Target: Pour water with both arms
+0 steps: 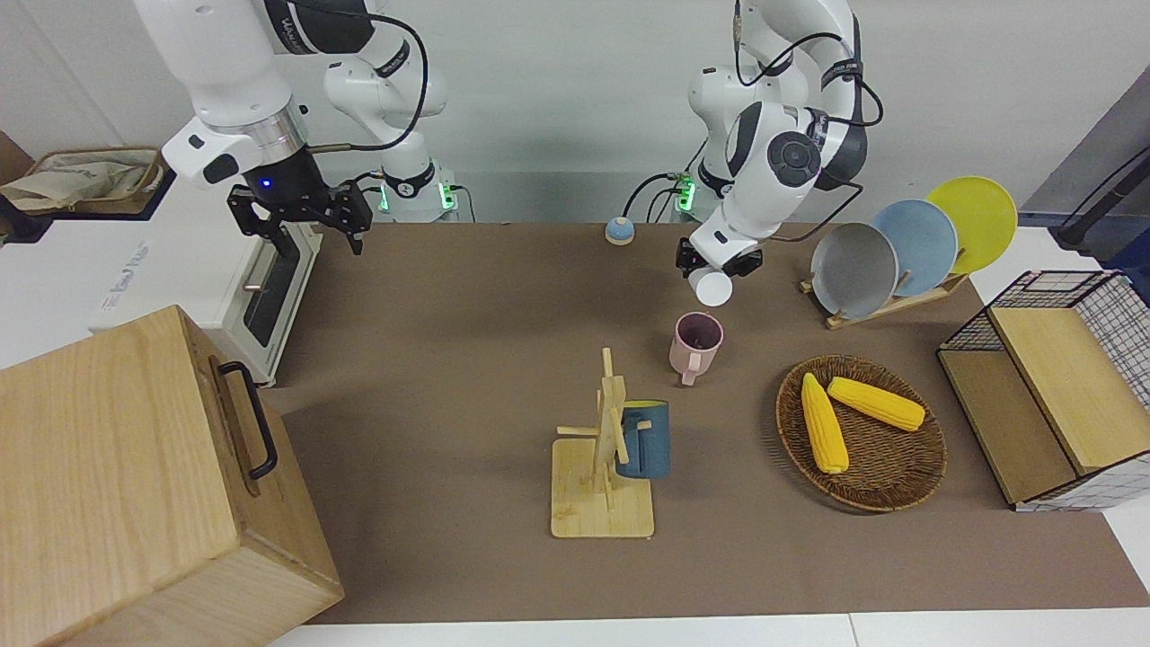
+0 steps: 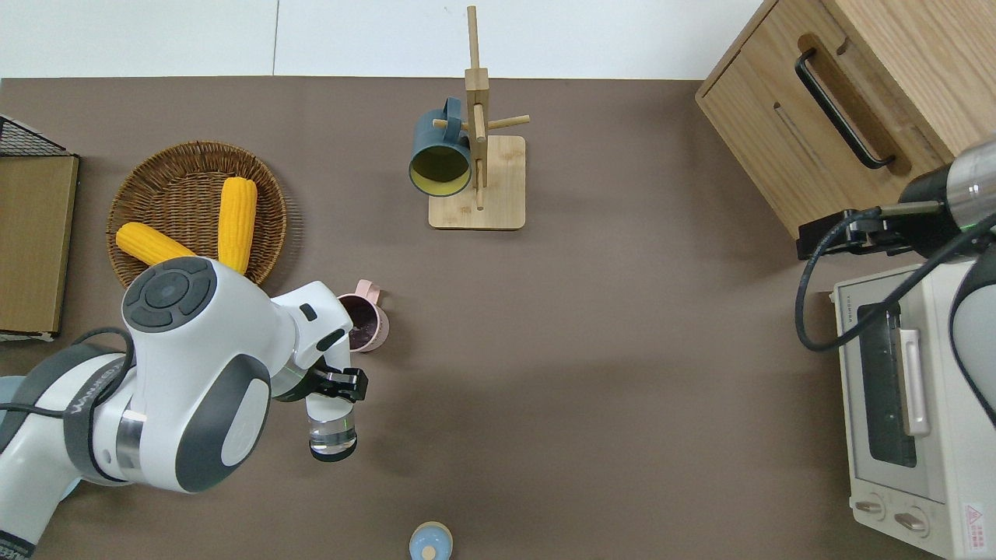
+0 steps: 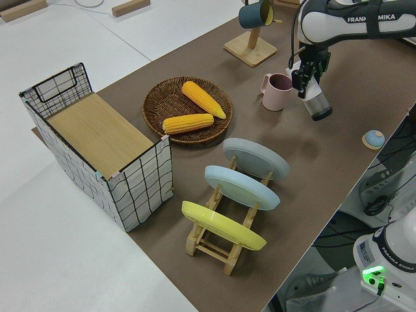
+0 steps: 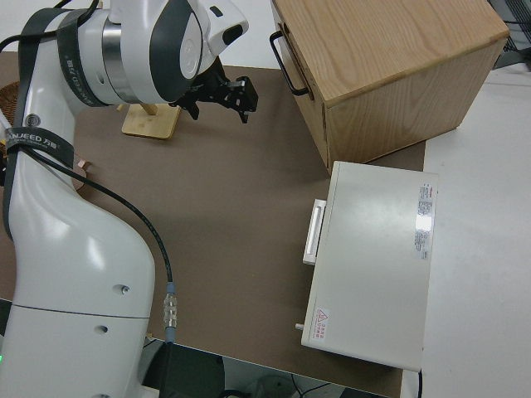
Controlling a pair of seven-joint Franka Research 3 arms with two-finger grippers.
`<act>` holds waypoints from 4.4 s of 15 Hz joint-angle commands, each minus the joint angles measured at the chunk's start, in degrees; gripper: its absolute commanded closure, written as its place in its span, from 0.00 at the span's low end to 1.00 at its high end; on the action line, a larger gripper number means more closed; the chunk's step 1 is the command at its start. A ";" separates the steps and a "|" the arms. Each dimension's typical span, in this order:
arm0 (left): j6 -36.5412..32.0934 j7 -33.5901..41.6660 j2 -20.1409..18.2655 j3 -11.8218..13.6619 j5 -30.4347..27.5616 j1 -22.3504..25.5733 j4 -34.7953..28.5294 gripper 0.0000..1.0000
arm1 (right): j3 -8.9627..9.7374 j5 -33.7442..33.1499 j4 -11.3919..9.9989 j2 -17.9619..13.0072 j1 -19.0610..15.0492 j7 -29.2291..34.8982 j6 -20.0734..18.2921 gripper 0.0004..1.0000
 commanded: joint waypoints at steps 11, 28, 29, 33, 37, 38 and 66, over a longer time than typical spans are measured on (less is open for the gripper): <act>-7.96 -2.35 4.40 0.41 1.84 -0.48 8.65 1.00 | 0.21 1.38 -0.32 -0.40 -0.56 -0.96 0.39 0.00; -9.72 -2.79 3.08 0.15 1.58 -1.10 8.21 1.00 | 0.21 1.29 -0.32 -0.40 -0.56 -0.96 0.39 0.00; -9.72 -2.79 2.99 0.15 1.58 -1.10 8.04 1.00 | 0.21 1.29 -0.32 -0.40 -0.56 -0.96 0.39 0.00; -8.40 -2.61 2.20 0.15 1.67 -1.10 7.43 1.00 | 0.21 1.29 -0.32 -0.40 -0.56 -0.96 0.39 0.00; -4.10 -2.09 -1.74 0.15 1.67 -1.01 3.92 1.00 | 0.21 1.29 -0.32 -0.40 -0.56 -0.96 0.39 0.00; -2.53 -2.09 -3.06 0.15 1.67 -1.10 2.25 1.00 | 0.21 1.29 -0.32 -0.40 -0.56 -0.96 0.39 0.00; 30.54 4.58 -13.19 1.47 1.93 16.46 -2.98 1.00 | 0.21 1.29 -0.32 -0.40 -0.56 -0.96 0.39 0.00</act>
